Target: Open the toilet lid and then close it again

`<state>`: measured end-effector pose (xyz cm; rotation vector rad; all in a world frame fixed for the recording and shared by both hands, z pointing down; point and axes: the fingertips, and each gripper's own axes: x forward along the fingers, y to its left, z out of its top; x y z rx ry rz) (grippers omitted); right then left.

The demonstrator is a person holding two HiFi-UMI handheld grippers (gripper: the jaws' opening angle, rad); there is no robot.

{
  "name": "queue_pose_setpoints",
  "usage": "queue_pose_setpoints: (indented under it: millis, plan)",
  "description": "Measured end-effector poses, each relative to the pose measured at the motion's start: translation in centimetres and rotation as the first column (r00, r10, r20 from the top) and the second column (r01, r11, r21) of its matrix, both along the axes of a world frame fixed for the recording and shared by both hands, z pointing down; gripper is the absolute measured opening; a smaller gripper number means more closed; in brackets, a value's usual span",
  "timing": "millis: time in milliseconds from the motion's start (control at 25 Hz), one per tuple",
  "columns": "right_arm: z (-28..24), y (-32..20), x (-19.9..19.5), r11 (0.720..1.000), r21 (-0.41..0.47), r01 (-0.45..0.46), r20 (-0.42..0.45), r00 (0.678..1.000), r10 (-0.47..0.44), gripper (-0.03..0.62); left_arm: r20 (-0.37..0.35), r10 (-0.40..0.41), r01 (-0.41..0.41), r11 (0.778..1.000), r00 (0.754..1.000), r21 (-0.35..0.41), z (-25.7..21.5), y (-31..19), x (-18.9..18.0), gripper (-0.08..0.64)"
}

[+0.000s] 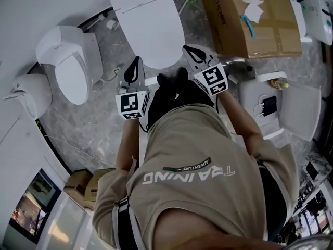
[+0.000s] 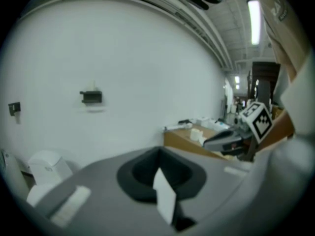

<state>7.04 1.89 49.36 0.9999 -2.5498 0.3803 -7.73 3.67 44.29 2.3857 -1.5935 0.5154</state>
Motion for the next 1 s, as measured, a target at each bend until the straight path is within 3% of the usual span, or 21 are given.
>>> queue_pose_setpoints:
  millis: [280,440,560,760,1000]
  plan:
    - [7.8,2.7,-1.5,0.998,-0.055,-0.013,-0.009,1.000,0.012,0.014,0.003,0.036,-0.036,0.991,0.999,-0.132,7.8,2.0,-0.6,0.005]
    - [12.1,5.0,-3.8,0.995,-0.019,0.100,-0.077,0.992,-0.101,0.014,-0.016,0.062,-0.064,0.977,0.998,-0.205,12.7,3.8,0.1,0.005]
    - [15.3,6.9,-5.4,0.987,-0.026,0.162,-0.074,0.984,-0.163,0.014,-0.031,0.078,-0.083,0.967,0.996,-0.241,16.6,5.1,0.7,0.005]
    - [22.4,9.6,-4.7,0.978,-0.138,0.154,-0.094,0.981,-0.168,0.014,-0.043,0.063,-0.073,0.942,0.997,-0.328,24.1,7.4,1.2,0.005]
    - [31.2,12.8,-3.4,0.949,-0.302,0.096,-0.150,0.978,-0.147,0.014,-0.040,0.037,-0.051,0.893,0.999,-0.448,33.8,10.0,-0.4,0.005]
